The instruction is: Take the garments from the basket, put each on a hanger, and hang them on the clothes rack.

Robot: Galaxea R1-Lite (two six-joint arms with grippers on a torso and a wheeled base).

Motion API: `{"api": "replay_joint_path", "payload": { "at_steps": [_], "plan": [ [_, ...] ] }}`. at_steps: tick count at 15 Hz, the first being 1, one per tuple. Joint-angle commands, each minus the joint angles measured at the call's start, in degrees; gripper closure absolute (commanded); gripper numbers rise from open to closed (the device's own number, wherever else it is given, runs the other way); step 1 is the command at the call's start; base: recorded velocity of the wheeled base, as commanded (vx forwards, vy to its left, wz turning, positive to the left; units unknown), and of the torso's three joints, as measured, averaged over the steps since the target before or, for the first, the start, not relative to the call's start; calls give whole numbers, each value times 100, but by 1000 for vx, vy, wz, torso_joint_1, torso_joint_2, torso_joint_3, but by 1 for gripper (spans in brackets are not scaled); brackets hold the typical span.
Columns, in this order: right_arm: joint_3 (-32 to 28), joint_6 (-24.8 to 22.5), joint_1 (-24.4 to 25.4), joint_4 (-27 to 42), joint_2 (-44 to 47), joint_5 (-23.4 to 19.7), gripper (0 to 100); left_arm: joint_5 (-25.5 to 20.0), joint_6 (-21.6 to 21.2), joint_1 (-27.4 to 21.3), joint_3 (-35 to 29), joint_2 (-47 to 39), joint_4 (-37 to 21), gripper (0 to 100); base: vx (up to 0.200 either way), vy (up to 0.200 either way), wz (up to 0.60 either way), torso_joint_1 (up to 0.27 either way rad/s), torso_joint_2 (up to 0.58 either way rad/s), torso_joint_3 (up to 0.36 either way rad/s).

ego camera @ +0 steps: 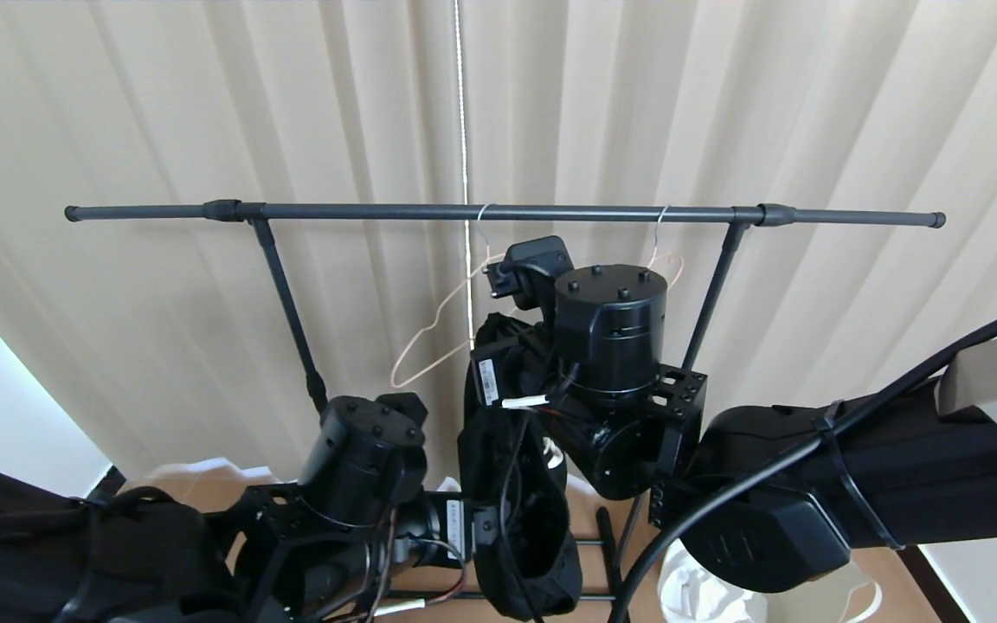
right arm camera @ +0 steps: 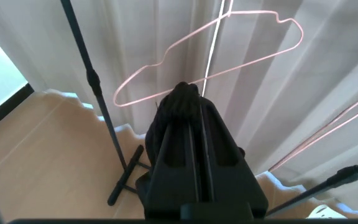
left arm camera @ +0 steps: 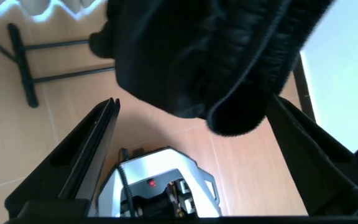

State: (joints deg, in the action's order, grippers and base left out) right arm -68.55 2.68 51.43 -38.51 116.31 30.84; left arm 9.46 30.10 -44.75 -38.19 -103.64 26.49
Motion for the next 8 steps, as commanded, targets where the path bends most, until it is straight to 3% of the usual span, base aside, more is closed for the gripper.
{"api": "replay_joint_path", "payload": {
  "at_steps": [1,6,8],
  "plan": [
    [78,4,60,-16,-170,18,100,117,22,-324,-92,-508,172,0,0,0,0,0,0,0],
    [456,13,60,-25,-583,36,100,970,49,-148,-250,-1167,181,0,0,0,0,0,0,0],
    [465,13,34,-25,-697,36,100,988,101,-69,-180,-1237,181,0,0,0,0,0,0,0]
  ]
}}
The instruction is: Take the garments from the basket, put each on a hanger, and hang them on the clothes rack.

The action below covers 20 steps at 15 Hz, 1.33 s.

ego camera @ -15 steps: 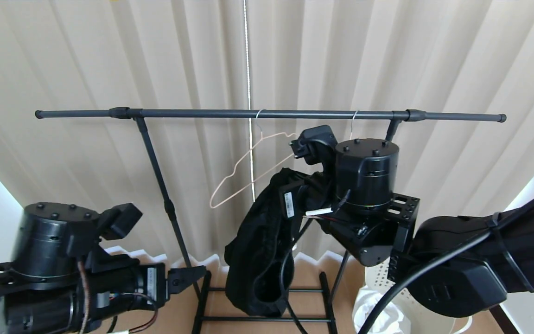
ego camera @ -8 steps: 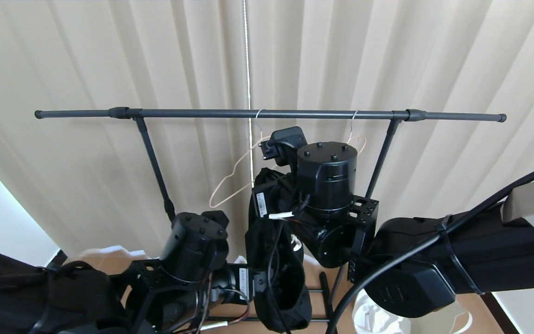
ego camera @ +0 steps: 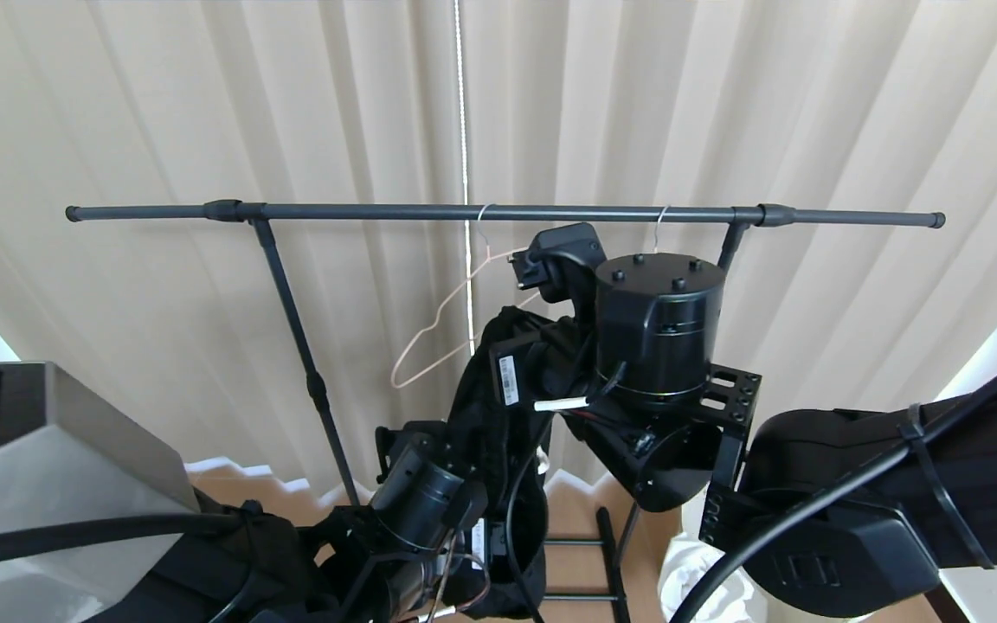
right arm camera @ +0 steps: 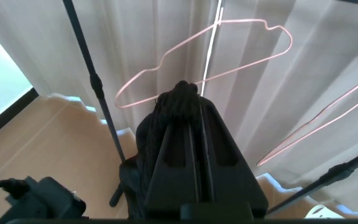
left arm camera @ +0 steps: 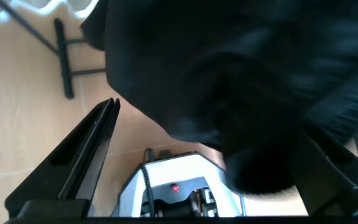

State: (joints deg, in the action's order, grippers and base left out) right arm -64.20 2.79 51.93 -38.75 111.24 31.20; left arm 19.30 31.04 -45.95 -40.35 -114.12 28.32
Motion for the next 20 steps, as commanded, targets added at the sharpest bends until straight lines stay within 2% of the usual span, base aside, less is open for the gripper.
{"api": "replay_joint_path", "payload": {
  "at_steps": [1,4,5,6,7,9,10,11,12,14,17,18,20],
  "plan": [
    [30,2,-25,-1,-252,1,100,4,8,68,98,-199,-2,0,0,0,0,0,0,0],
    [30,-7,-104,-1,-313,1,100,-5,-10,77,221,-199,-2,0,0,0,0,0,0,0],
    [74,2,-324,-1,-410,80,100,-5,-10,51,379,-155,-2,0,0,0,0,0,0,0],
    [171,2,-482,-1,-498,106,100,4,-19,42,502,-23,7,100,0,0,0,0,0,0],
    [214,2,-517,-1,-559,132,100,13,-28,51,519,74,-2,100,0,0,0,0,0,0],
    [689,-86,-544,281,-1016,185,100,13,-195,121,546,733,-46,100,0,0,0,0,0,0],
    [1023,-191,-544,659,-1403,176,100,13,-572,200,519,1331,-81,100,0,0,0,0,0,0],
    [1137,-191,-544,861,-1579,176,100,13,-819,288,449,1559,-186,100,0,0,0,0,0,0],
    [1339,-139,-588,1107,-1764,176,100,13,-1328,473,142,1893,-503,100,0,0,0,0,0,0],
    [1832,-103,-684,1160,-2001,176,100,21,-1451,525,-298,2016,-1065,100,0,0,0,0,0,0],
    [2280,55,-737,1221,-2256,185,100,21,-1451,648,-1212,2016,-2252,100,0,0,0,0,0,0],
    [2491,55,-948,1230,-2388,176,100,4,-1487,684,-1520,2007,-2639,100,0,0,0,0,0,0],
    [2702,99,-1071,1195,-2475,150,100,-5,-1838,842,-1704,2007,-2823,100,0,0,0,0,0,0]
  ]
}}
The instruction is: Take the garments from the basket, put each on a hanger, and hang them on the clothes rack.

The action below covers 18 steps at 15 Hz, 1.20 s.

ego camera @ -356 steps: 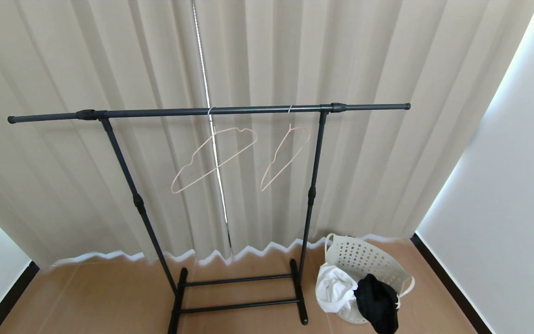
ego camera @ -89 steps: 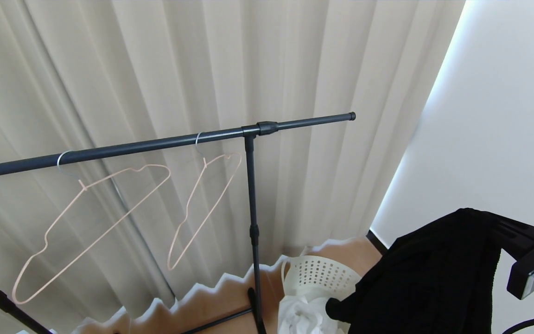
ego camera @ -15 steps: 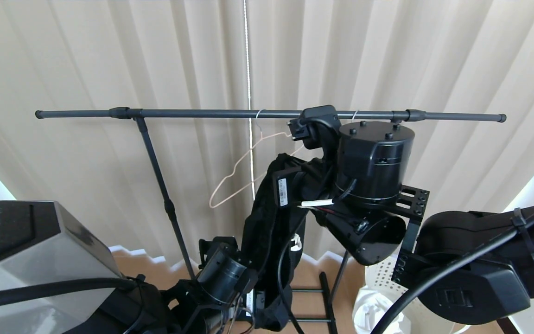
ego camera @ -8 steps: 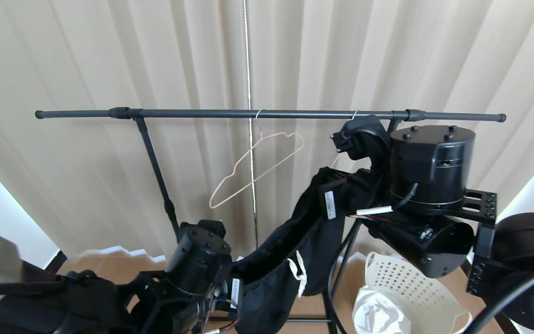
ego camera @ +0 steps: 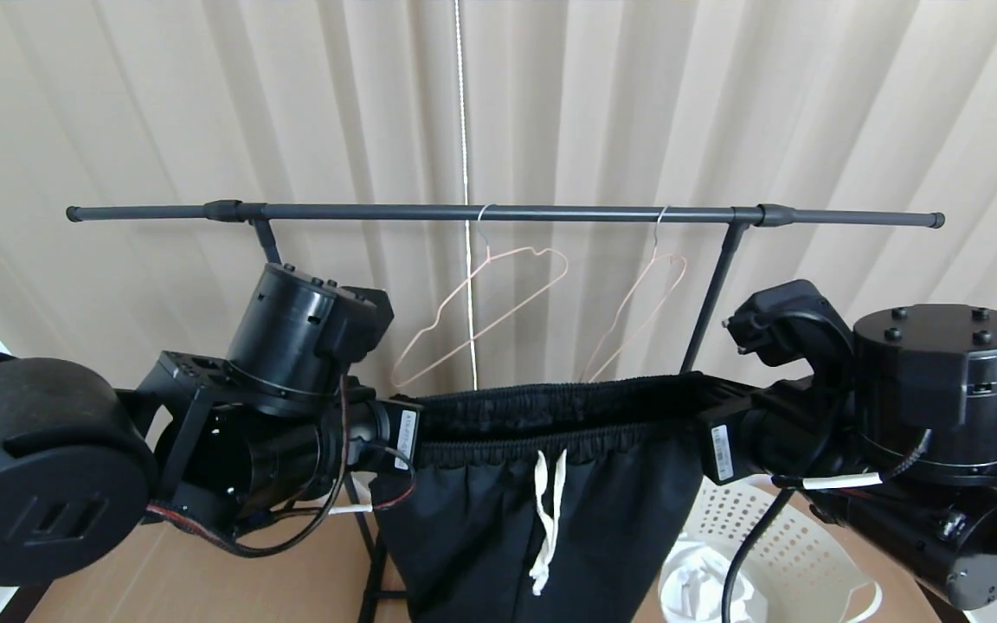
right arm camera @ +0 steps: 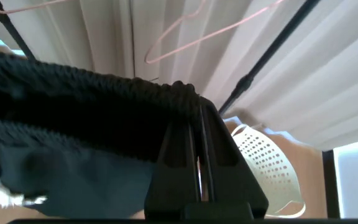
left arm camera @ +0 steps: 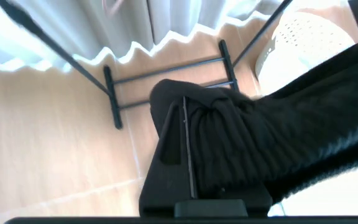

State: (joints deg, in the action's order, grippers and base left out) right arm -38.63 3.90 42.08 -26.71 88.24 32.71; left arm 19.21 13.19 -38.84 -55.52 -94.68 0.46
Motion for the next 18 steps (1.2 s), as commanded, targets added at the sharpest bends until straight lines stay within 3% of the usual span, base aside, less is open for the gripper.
{"api": "replay_joint_path", "payload": {
  "at_steps": [1,4,7,9,14,18],
  "plan": [
    [189,41,-86,-10,-193,-1,100,12,-106,149,-196,55,-38,100,0,0,0,0,0,0],
    [163,559,-104,-1,-333,-45,100,4,-159,184,-381,-94,-20,100,0,0,0,0,0,0],
    [-426,506,-508,43,-17,-203,100,-67,-546,693,-267,-76,-20,100,0,0,0,0,0,0],
    [-742,392,-754,315,141,-212,100,-216,-572,948,-276,-68,-2,100,0,0,0,0,0,0],
    [-681,647,-1009,359,273,-177,100,-462,-607,966,-65,99,6,100,0,0,0,0,0,0],
    [-224,603,-1079,430,-193,-168,100,-1130,-704,825,-671,-287,209,100,0,0,0,0,0,0]
  ]
}}
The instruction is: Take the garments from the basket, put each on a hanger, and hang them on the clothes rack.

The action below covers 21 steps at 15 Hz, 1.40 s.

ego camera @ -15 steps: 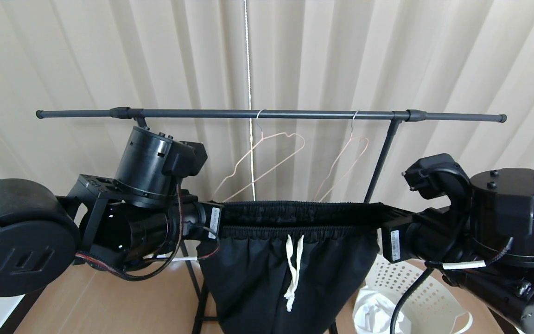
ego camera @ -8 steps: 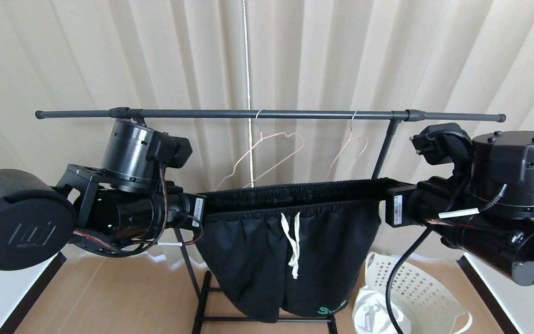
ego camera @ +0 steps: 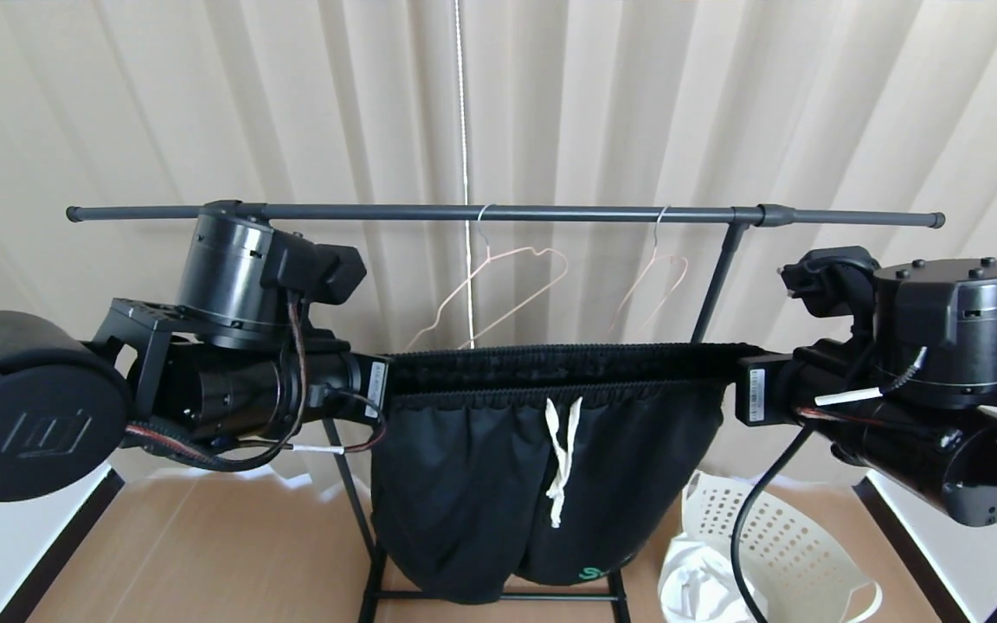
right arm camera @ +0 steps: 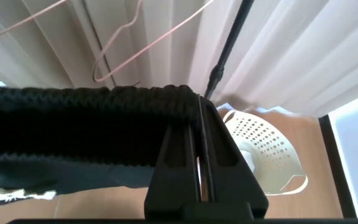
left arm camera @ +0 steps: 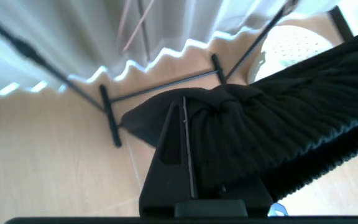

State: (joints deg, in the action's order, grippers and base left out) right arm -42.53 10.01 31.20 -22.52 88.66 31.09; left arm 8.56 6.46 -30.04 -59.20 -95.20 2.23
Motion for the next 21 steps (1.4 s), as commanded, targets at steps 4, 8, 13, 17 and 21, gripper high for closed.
{"api": "replay_joint_path", "payload": {
  "at_steps": [4,8,13,17,21],
  "plan": [
    [571,1,1055,256,-622,73,100,-460,-338,-64,-1569,-1062,32,100,0,0,0,0,0,0],
    [623,27,1934,467,-613,91,100,-601,-347,-64,-2606,-1713,23,100,0,0,0,0,0,0],
    [650,142,2927,406,-438,64,100,-909,-330,-64,-3282,-1976,32,100,0,0,0,0,0,0],
    [404,546,3525,380,28,82,100,-1366,-321,-160,-3485,-2047,41,100,0,0,0,0,0,0],
    [-9,845,3868,362,617,82,100,-1594,-286,-187,-3933,-2267,190,100,0,0,0,0,0,0]
  ]
}}
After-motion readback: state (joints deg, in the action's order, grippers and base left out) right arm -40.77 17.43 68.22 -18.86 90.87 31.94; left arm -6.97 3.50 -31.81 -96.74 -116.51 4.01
